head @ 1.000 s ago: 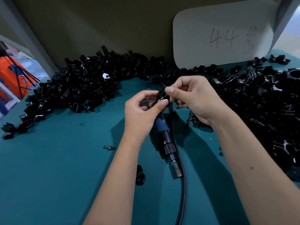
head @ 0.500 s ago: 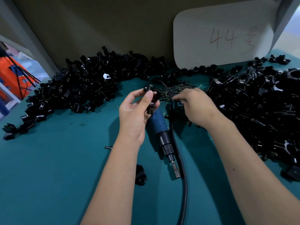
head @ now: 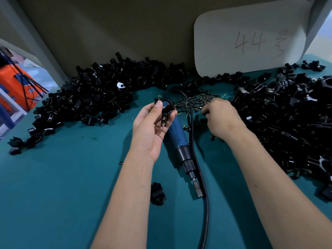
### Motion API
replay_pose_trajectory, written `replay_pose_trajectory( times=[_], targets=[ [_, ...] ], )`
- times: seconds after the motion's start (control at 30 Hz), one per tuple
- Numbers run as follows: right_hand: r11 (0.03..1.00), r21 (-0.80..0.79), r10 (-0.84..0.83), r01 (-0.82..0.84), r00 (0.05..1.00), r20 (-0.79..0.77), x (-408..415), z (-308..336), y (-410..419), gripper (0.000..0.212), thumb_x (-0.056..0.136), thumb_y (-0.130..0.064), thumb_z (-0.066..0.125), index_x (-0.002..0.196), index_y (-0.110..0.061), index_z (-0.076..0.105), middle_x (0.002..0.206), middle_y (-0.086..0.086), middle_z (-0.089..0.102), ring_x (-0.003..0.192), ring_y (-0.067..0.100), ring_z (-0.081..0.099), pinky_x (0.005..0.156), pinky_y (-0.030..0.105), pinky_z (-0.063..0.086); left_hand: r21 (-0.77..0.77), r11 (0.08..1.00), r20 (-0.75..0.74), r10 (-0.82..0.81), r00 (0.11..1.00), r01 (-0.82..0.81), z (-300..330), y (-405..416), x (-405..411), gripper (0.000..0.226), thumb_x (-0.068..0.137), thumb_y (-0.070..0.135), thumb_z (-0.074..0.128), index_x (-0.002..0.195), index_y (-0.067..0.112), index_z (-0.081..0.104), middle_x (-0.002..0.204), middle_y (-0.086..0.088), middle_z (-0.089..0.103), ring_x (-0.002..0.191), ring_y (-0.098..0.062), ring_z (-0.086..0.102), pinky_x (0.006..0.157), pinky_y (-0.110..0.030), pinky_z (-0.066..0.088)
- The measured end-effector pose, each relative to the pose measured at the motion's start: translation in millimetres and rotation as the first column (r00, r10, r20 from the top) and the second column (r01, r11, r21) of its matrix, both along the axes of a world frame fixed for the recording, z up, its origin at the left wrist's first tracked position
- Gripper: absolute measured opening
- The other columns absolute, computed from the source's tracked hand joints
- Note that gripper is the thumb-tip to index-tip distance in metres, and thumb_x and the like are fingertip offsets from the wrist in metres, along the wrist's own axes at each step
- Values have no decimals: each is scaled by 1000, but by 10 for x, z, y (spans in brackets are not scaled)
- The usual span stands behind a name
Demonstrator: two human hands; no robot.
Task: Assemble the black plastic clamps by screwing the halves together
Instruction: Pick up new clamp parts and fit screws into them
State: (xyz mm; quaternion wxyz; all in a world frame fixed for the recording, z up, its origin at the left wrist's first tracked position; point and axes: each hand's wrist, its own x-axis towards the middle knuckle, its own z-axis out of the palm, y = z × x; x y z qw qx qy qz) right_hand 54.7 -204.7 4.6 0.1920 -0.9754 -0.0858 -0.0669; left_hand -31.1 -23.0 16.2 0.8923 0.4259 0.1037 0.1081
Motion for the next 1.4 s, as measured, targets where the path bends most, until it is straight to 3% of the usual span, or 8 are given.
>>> replay_pose_trajectory(
  times=[0.27,0.4,0.57,0.8,1.0,1.1,1.23,1.4],
  targets=[
    [993,89,-73,75,997,-28,-1,4,-8,40,90,12,60,109,-20,74,110,12,67,92,34,67,78,43,62,-6,1000,22,13,1000,-13,-11,0,-6,60,74,6,82,127,-5,58,110,-22,76,92,-25,77,78,-23,60],
    [989,110,-97,100,995,-32,-22,25,-13,35,90,11,59,101,-19,75,103,13,70,86,34,69,75,44,63,2,1000,22,14,1000,-14,-29,12,6,54,69,9,84,117,2,59,107,-18,77,89,-23,77,77,-22,59],
    [994,113,-1,0,1000,7,-33,26,-18,31,97,-12,69,125,-24,69,115,8,63,102,31,64,85,43,58,14,1000,14,7,1000,-7,-41,18,10,49,72,7,83,115,2,60,105,-17,78,86,-22,76,76,-23,60],
    [976,14,216,-216,976,-16,-90,43,48,9,95,-31,72,104,-34,73,107,-5,56,120,26,47,91,44,51,8,1000,-22,-3,1000,3,-59,11,31,36,86,0,77,117,0,60,105,-18,78,85,-22,76,75,-23,60],
    [983,10,182,-182,983,-29,-101,32,66,12,96,-17,69,85,-19,69,98,2,67,100,24,57,83,45,56,47,999,-23,-14,1000,15,-72,15,36,34,86,0,77,115,2,59,102,-15,78,82,-21,75,74,-22,59],
    [972,204,110,-119,992,56,-81,53,40,8,98,-15,68,91,-17,64,86,1,68,74,15,61,67,32,54,102,995,-16,-16,1000,17,-81,32,47,30,86,0,77,110,6,60,101,-13,79,82,-20,75,75,-23,60],
    [849,500,150,-171,985,83,-112,138,65,17,103,-13,61,116,-20,70,79,-14,63,72,2,60,63,11,43,174,984,6,-40,999,39,-79,44,49,35,82,1,80,110,8,61,96,-10,78,82,-19,76,78,-24,60],
    [456,852,233,-255,959,163,-281,268,259,12,97,-11,70,97,-19,79,79,-8,70,68,4,57,59,22,49,193,977,16,-92,996,88,-67,41,43,34,80,0,80,107,8,61,96,-15,75,78,-20,75,75,-23,60]
  ],
)
